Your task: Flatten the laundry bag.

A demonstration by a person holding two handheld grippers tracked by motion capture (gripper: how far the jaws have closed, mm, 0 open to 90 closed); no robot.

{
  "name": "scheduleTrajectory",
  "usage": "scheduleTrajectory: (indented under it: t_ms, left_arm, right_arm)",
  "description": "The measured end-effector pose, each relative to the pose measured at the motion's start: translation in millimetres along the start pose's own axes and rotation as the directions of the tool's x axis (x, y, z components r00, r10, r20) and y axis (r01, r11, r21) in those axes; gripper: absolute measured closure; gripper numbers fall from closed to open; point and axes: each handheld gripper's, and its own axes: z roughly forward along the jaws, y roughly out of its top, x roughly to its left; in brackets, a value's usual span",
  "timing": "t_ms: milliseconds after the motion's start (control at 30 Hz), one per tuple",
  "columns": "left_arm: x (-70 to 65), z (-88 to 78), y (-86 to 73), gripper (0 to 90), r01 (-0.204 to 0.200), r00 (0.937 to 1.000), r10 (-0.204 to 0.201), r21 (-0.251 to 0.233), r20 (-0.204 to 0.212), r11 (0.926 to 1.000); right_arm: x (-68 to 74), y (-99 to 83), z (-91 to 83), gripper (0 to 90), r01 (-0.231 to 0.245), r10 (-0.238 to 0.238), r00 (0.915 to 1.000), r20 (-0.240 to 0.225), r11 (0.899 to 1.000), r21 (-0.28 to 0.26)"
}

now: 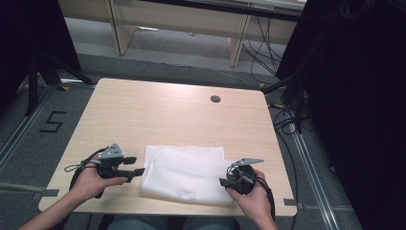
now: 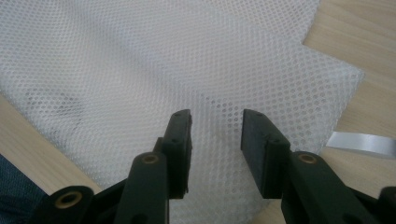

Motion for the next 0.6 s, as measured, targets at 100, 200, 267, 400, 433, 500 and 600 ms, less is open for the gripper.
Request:
scheduleTrajectory:
  t_ms: [100,200,267,400,433,500,600]
  left_arm:
    - [-2.3,0.7,0.3,39.2,0.01,0.9999,-0.01,-0.001,0.01,1.0]
    - [-2.6,0.0,1.6,40.0,-0.016,0.9997,0.016,0.0,0.02,0.9999]
    - [-5.8,-0.4,2.9,42.1,-0.007,0.9993,0.008,-0.015,0.036,0.9999]
    - [-14.5,-2.3,5.3,59.2,-0.024,0.9975,0.026,-0.03,0.066,0.9993]
    - [-15.2,-2.8,5.7,59.2,-0.038,0.9967,0.04,-0.022,0.071,0.999]
    - [-21.1,-2.8,6.0,73.0,-0.037,0.9965,0.037,0.003,0.075,0.9993]
    - [-30.1,-4.3,7.3,81.5,-0.075,0.9929,0.07,0.05,0.097,0.9959]
  right_arm:
    - [0.4,0.2,0.8,63.3,-0.007,0.007,1.0,-0.002,1.0,-0.009]
    - [-0.2,0.5,1.9,65.2,-0.01,0.009,0.9999,-0.013,0.999,-0.034]
    - [-0.9,1.8,-1.6,69.6,-0.012,0.012,0.9999,0.002,1.0,-0.014]
    - [-3.5,0.6,-11.0,89.1,-0.004,0.003,0.999,0.045,1.0,0.012]
    - [-3.5,0.6,-11.0,89.1,-0.004,0.003,0.999,0.045,1.0,0.012]
    - [-4.1,0.5,-14.9,90.0,-0.01,0.007,0.9979,0.065,0.999,0.049]
    - [-5.6,-0.4,-16.3,90.0,0.008,-0.014,0.9978,0.065,0.995,0.1]
